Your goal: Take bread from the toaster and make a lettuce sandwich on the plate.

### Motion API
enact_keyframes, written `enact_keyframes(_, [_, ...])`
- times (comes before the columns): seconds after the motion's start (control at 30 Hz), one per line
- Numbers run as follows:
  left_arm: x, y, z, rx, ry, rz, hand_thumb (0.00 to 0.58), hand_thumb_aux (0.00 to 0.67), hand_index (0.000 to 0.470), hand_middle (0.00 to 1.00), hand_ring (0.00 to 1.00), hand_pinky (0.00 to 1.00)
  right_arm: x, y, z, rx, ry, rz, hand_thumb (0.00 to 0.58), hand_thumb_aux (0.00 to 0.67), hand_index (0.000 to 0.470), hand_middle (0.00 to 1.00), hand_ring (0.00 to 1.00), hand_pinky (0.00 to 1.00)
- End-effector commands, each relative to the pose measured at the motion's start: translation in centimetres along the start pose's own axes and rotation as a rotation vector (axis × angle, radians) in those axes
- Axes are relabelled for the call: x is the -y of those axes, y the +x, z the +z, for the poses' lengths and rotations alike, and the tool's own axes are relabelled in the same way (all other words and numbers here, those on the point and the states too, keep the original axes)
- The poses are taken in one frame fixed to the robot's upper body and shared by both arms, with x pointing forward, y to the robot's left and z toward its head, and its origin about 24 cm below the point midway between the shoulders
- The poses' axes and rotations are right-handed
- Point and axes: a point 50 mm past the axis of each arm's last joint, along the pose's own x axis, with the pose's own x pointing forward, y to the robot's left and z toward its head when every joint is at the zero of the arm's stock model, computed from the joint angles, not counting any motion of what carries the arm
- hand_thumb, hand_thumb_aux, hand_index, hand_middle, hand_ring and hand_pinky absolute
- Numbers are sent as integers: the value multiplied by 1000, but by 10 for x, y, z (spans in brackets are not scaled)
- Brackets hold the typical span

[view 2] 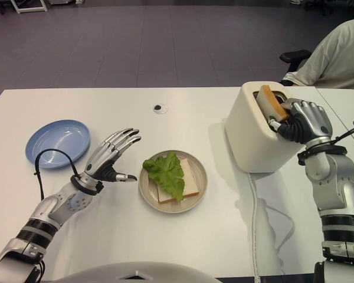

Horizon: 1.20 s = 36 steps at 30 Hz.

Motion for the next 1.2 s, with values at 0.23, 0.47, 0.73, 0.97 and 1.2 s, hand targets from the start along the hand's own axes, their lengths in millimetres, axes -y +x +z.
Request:
enact_keyframes(0.23, [-13, -5, -15, -104, 7, 123, 0, 0, 0, 0, 0, 0, 25, 8, 11, 30, 67, -292, 580, 670, 470, 1000, 1000, 1000])
enact_keyframes(0.47, [-41, -9, -16, -94, -16, 385, 0, 0, 0, 0, 0, 0, 65, 7, 55, 332, 503, -501, 580, 670, 470, 1000, 1000, 1000])
enact_keyframes(0.73, [-41, -9, -10, -28, -23, 396, 0, 0, 0, 0, 0, 0, 7, 6, 130, 644, 874, 131, 580, 670, 470, 1000, 1000, 1000])
enact_keyframes(0.97, [-52, -15, -8, 14, -20, 419, 0, 0, 0, 0, 0, 0, -72, -9, 145, 689, 987, 686, 580, 670, 470, 1000, 1000, 1000])
enact_keyframes(1.2, [-42, -14, 11, 153, -54, 293, 0, 0, 0, 0, 0, 0, -90, 4, 136, 720, 1003, 906, 580, 670, 470, 1000, 1000, 1000])
